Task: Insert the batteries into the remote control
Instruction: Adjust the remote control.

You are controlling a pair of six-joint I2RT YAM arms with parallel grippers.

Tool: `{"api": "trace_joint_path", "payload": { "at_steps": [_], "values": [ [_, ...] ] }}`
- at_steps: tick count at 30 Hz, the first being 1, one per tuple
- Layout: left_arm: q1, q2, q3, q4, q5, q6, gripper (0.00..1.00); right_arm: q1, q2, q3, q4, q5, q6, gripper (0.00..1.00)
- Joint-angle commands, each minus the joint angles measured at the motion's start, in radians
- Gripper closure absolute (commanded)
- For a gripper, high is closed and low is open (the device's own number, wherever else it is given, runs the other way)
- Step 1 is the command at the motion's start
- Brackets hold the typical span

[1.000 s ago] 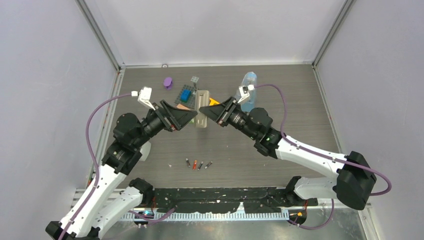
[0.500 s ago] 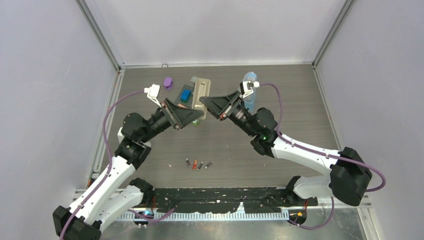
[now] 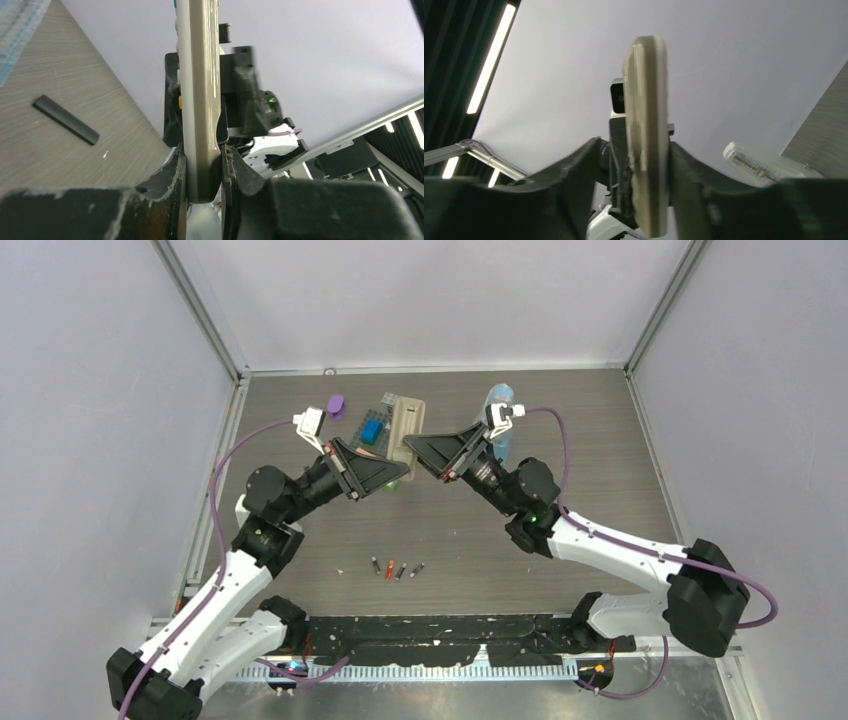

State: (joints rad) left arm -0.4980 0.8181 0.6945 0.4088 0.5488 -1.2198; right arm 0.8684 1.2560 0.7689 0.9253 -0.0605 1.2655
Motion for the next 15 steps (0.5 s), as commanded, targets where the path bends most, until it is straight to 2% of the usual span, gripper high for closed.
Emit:
{"api": "trace_joint_path", "payload": {
  "at_steps": [1, 3, 4, 5, 7, 9, 12, 15],
  "values": [
    [0.004, -0.027, 0.052, -0.117, 0.043, 0.154, 1.0, 0.006, -0.107, -0.007, -0.029, 0.012, -0.102, 0.31],
    [0.006, -0.043, 0.073, -0.188, 0.104, 0.209, 1.0, -0.012, -0.143, -0.006, -0.077, -0.069, -0.184, 0.18],
    [0.006, -0.052, 0.081, -0.217, 0.145, 0.237, 1.0, -0.043, -0.159, 0.031, -0.16, -0.119, -0.232, 0.14],
    [0.006, -0.061, 0.097, -0.265, 0.187, 0.282, 1.0, -0.058, -0.165, 0.05, -0.205, -0.229, -0.262, 0.1],
    [0.006, -0.071, 0.135, -0.373, 0.264, 0.356, 1.0, -0.089, -0.191, 0.103, -0.347, -0.361, -0.357, 0.05],
    [0.006, -0.081, 0.172, -0.476, 0.327, 0.437, 1.0, -0.097, -0.225, 0.15, -0.48, -0.438, -0.524, 0.03],
    [0.006, -0.089, 0.217, -0.613, 0.396, 0.547, 1.0, -0.098, -0.271, 0.21, -0.74, -0.464, -0.693, 0.01],
    [0.006, -0.077, 0.247, -0.712, 0.453, 0.622, 1.0, -0.098, -0.289, 0.264, -0.866, -0.502, -0.844, 0.01]
  ]
}}
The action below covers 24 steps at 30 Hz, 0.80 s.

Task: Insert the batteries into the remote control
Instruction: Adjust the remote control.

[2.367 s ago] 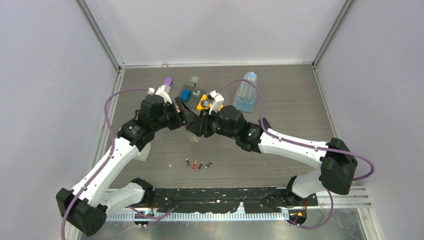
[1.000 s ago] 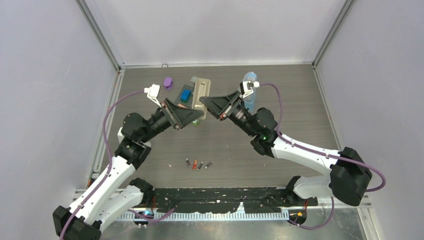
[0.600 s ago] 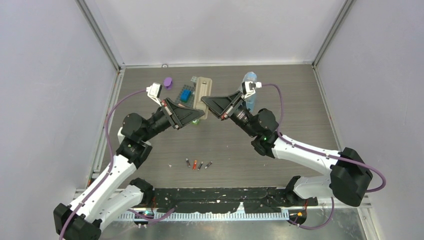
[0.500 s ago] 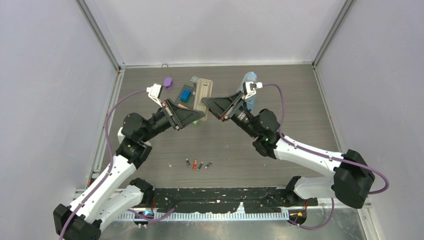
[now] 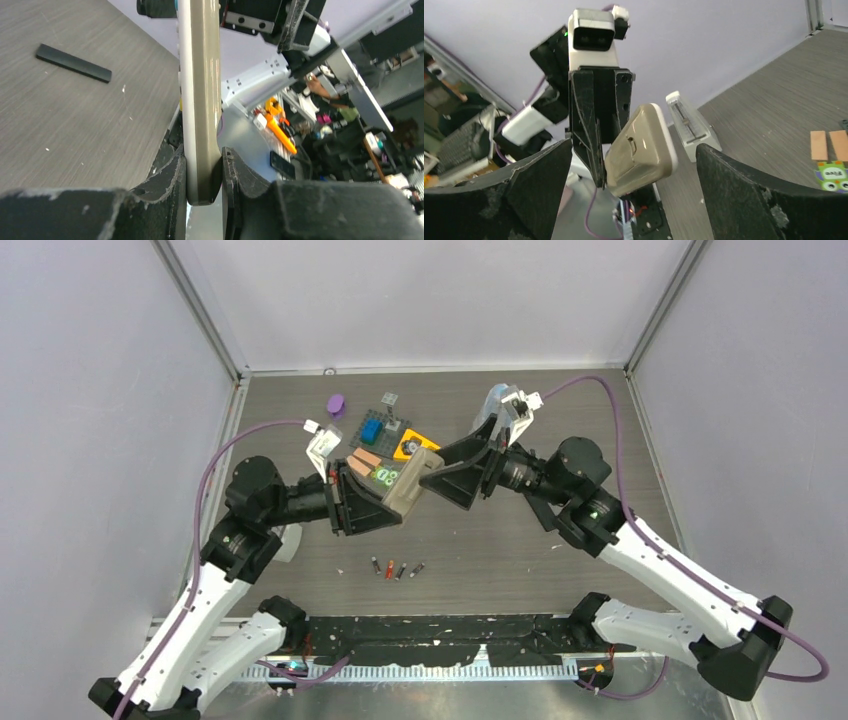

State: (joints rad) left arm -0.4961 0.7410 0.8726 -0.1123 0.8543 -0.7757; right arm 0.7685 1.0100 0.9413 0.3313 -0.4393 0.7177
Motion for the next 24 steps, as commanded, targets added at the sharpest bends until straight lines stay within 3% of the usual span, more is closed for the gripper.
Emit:
{"api": "trace_joint_path", "payload": {
  "at_steps": [1, 6, 15, 21, 24],
  "values": [
    [0.004, 0.005, 0.079, -0.222, 0.163, 0.195, 1.0, 0.001, -0.041, 0.101, -0.327, -0.165, -0.315, 0.01],
    [0.004, 0.018, 0.098, -0.261, 0.252, 0.252, 1.0, 0.001, -0.015, 0.15, -0.443, -0.254, -0.409, 0.07],
    [0.004, 0.02, 0.099, -0.304, 0.289, 0.332, 1.0, 0.002, 0.071, 0.166, -0.383, -0.357, -0.318, 0.15],
    [0.004, 0.025, 0.099, -0.305, 0.32, 0.348, 1.0, 0.003, 0.093, 0.133, -0.26, -0.402, -0.224, 0.38],
    [0.004, 0.027, 0.102, -0.29, 0.319, 0.338, 0.89, 0.003, 0.096, 0.111, -0.179, -0.414, -0.167, 0.6]
  ]
}}
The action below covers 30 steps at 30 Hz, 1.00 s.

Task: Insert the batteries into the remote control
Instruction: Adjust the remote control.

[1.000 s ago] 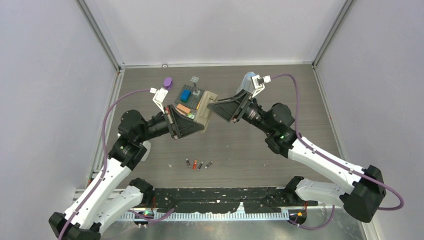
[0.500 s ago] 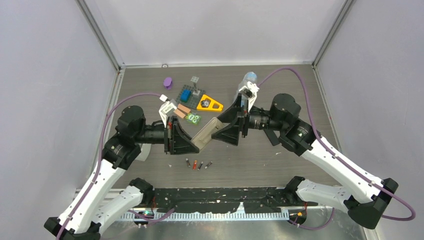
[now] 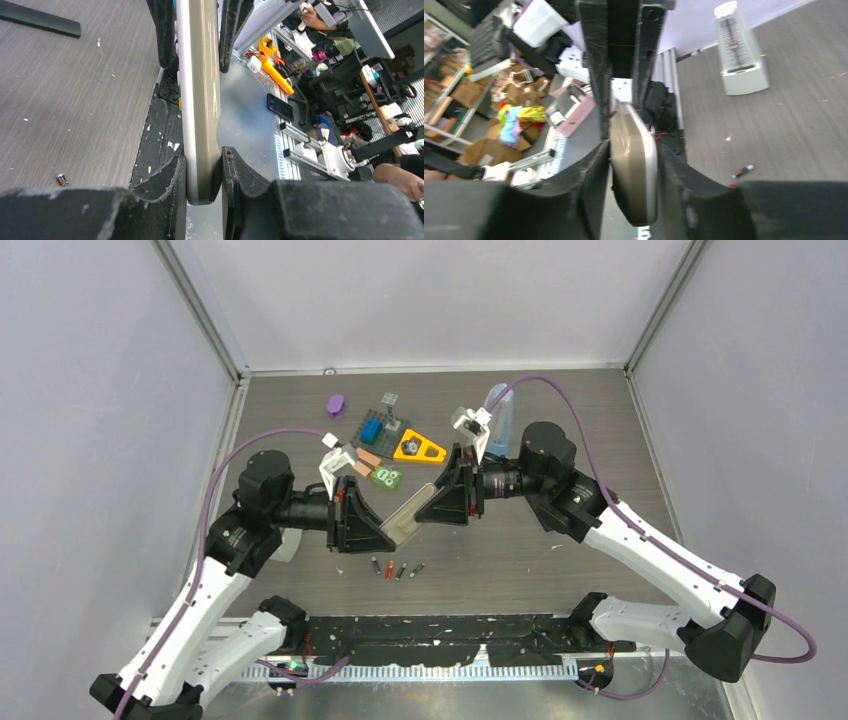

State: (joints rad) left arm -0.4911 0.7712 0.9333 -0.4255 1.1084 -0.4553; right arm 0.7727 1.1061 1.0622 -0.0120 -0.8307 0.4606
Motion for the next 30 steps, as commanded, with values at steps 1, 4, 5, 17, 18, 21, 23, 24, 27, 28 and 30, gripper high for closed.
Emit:
{"api": "trace_joint_path", "payload": {
  "at_steps": [1, 4, 5, 17, 18, 21, 23, 24, 27, 28, 30],
  "values": [
    [0.0, -0.005, 0.041, 0.037, 0.064, 0.004, 0.8, -0.001, 0.0, -0.025, 0.205, -0.022, 0.123, 0.63],
    [-0.001, -0.014, 0.033, 0.113, 0.051, -0.065, 0.53, -0.002, -0.008, -0.066, 0.298, 0.052, 0.231, 0.69],
    [-0.001, -0.019, 0.028, 0.151, 0.036, -0.098, 0.49, -0.001, -0.022, -0.095, 0.342, 0.094, 0.259, 0.68],
    [-0.001, -0.156, -0.076, 0.481, -0.369, -0.418, 0.4, 0.007, -0.076, -0.296, 0.663, 0.478, 0.609, 0.7],
    [-0.001, -0.168, -0.097, 0.514, -0.402, -0.46, 0.4, 0.009, -0.078, -0.307, 0.677, 0.482, 0.616, 0.7],
    [0.0, -0.193, -0.123, 0.558, -0.452, -0.505, 0.4, 0.011, -0.083, -0.321, 0.7, 0.504, 0.631, 0.7],
    [-0.001, -0.204, -0.138, 0.574, -0.474, -0.521, 0.41, 0.013, -0.084, -0.325, 0.705, 0.511, 0.635, 0.69],
    [-0.001, -0.206, -0.145, 0.583, -0.477, -0.527, 0.41, 0.013, -0.083, -0.326, 0.713, 0.507, 0.636, 0.69],
    [0.0, -0.199, -0.151, 0.583, -0.476, -0.536, 0.43, 0.014, -0.078, -0.328, 0.726, 0.499, 0.641, 0.69],
    [0.0, -0.195, -0.152, 0.581, -0.475, -0.541, 0.43, 0.014, -0.077, -0.329, 0.731, 0.493, 0.643, 0.69],
    [-0.001, -0.184, -0.155, 0.58, -0.476, -0.55, 0.44, 0.016, -0.073, -0.329, 0.73, 0.489, 0.642, 0.68]
  ]
}}
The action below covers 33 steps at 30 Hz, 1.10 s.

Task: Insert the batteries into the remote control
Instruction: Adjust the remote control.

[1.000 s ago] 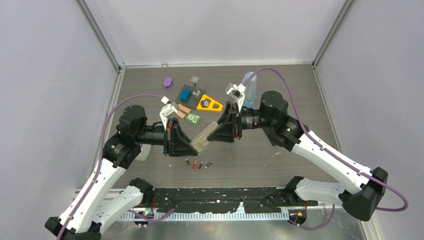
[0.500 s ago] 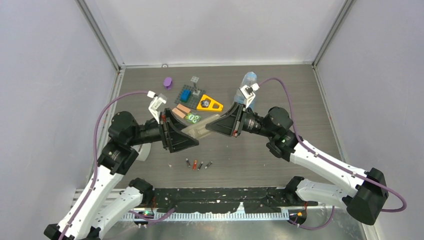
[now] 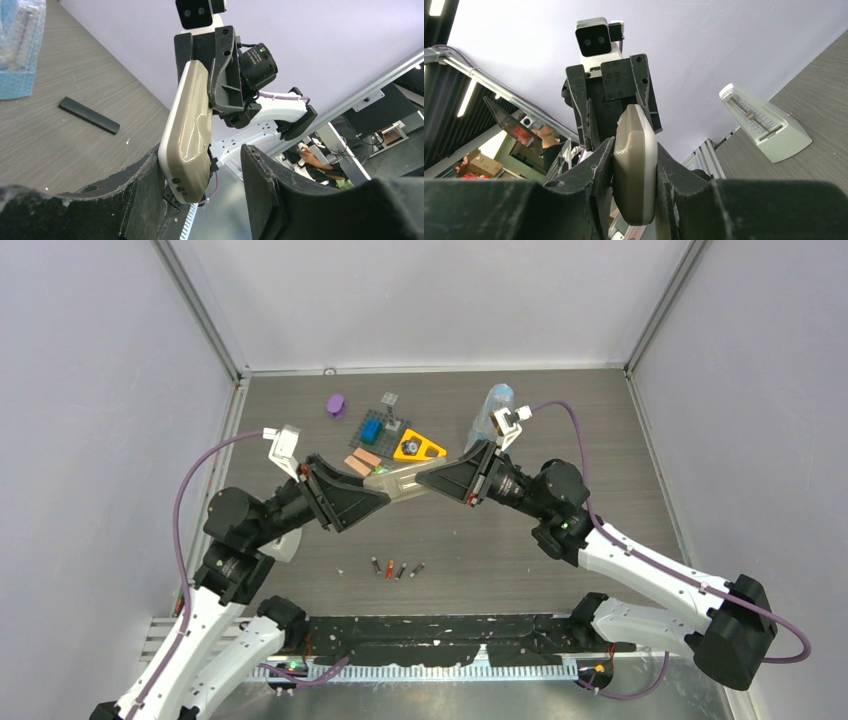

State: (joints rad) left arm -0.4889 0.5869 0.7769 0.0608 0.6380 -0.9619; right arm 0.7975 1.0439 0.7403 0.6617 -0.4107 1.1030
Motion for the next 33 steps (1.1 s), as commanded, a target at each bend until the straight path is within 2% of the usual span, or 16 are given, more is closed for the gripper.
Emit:
{"api": "trace_joint_path", "payload": {
  "at_steps": [1, 15, 23, 27, 28, 30, 31, 32, 33],
  "values": [
    [-0.003, 0.006, -0.001, 0.094, -0.007, -0.049, 0.45, -0.008, -0.01, -0.007, 0.056, 0.068, 0.001, 0.68],
    [-0.004, 0.045, 0.042, 0.008, -0.02, -0.011, 0.53, -0.007, -0.006, -0.01, 0.022, 0.073, -0.022, 0.67],
    [-0.003, 0.073, 0.112, -0.173, -0.07, 0.082, 0.79, -0.006, -0.002, -0.003, -0.008, 0.065, -0.031, 0.67],
    [-0.003, 0.08, 0.115, -0.18, -0.078, 0.086, 0.99, -0.006, -0.001, 0.0, -0.028, 0.065, -0.037, 0.66],
    [-0.004, 0.083, 0.113, -0.184, -0.082, 0.086, 1.0, -0.006, -0.002, 0.0, -0.034, 0.065, -0.039, 0.65],
    [-0.003, 0.087, 0.108, -0.191, -0.089, 0.086, 1.0, -0.006, -0.004, -0.003, -0.049, 0.068, -0.044, 0.59],
    [-0.003, 0.091, 0.105, -0.199, -0.095, 0.087, 1.0, -0.006, -0.006, -0.005, -0.061, 0.069, -0.047, 0.49],
    [-0.004, 0.096, 0.104, -0.21, -0.103, 0.091, 1.0, -0.006, -0.013, -0.006, -0.073, 0.073, -0.053, 0.43],
    [-0.003, 0.101, 0.102, -0.228, -0.111, 0.095, 1.0, -0.007, -0.018, -0.01, -0.108, 0.085, -0.068, 0.31]
  ]
}}
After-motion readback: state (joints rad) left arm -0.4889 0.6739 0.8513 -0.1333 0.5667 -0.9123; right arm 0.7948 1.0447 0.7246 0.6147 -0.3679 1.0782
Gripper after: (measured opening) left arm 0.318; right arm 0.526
